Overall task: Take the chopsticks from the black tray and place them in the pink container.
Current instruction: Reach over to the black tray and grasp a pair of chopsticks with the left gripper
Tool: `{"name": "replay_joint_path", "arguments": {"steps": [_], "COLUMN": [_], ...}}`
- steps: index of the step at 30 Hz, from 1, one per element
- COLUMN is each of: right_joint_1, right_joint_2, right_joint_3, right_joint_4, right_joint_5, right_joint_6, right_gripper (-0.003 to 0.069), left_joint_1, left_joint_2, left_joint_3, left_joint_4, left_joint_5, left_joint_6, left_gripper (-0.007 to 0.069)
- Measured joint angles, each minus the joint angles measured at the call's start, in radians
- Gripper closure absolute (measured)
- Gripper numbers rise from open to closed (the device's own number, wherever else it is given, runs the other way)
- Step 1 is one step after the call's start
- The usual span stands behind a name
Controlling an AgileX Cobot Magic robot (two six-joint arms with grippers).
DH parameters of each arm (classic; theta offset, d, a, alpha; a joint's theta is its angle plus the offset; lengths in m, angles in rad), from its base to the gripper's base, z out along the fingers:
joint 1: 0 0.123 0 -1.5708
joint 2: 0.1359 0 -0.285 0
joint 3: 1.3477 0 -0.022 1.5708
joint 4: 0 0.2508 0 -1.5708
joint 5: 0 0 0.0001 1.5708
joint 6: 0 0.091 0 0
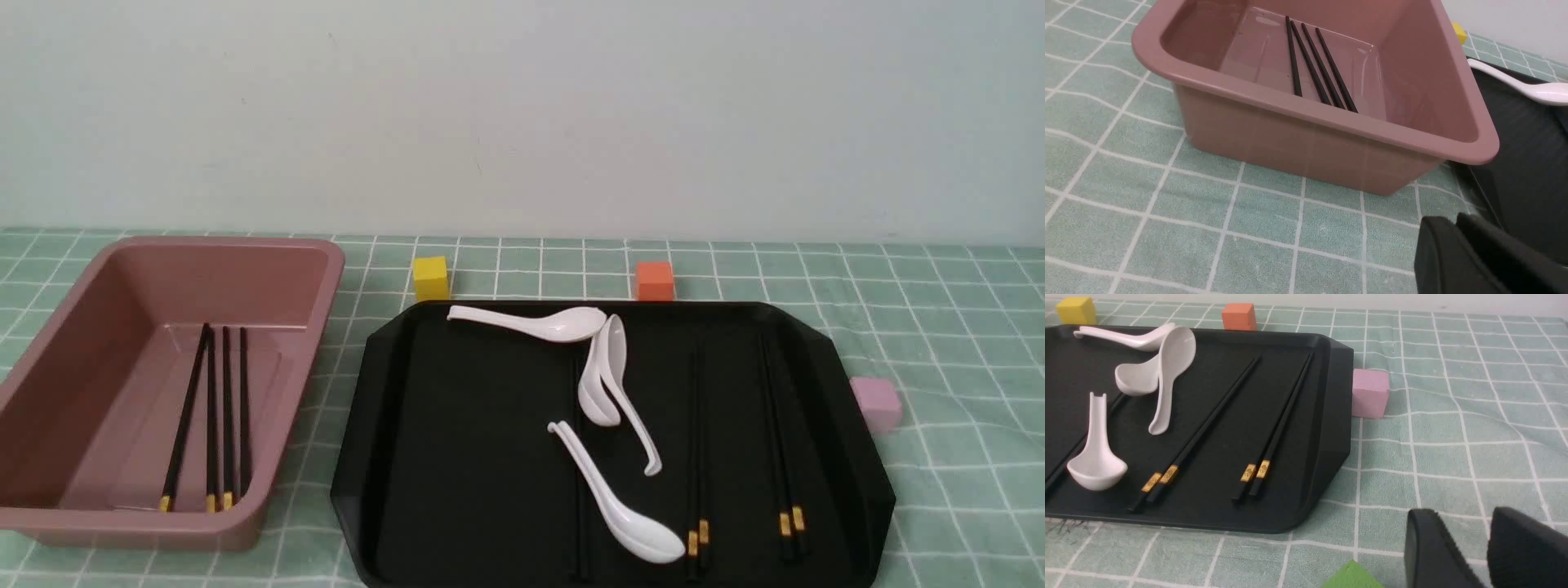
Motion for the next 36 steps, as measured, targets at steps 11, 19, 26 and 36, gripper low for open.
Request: {"name": "replay_joint_path", "arguments": {"steps": [11, 19, 26, 36], "right_joint_1": [0.0, 0.0, 0.0, 0.0], "right_joint_2": [0.0, 0.0, 0.0, 0.0], "right_joint_3": [0.0, 0.0, 0.0, 0.0], "right_joint_4": [0.0, 0.0, 0.0, 0.0], "right_joint_5": [0.0, 0.0, 0.0, 0.0], "right_joint_6": [0.0, 0.0, 0.0, 0.0], "right_gripper": [0.0419, 0.0419, 0.0419, 0.0419], "left_joint_1": [0.0, 0.0, 0.0, 0.0], "left_joint_2": [0.0, 0.0, 0.0, 0.0], "left_joint_3": [0.0, 0.0, 0.0, 0.0], "left_joint_4": [0.0, 0.0, 0.0, 0.0], "left_joint_5": [0.0, 0.0, 0.0, 0.0], "left_joint_6": [0.0, 0.0, 0.0, 0.0], "left_gripper": [0.0552, 0.0547, 0.0542, 0.0531]}}
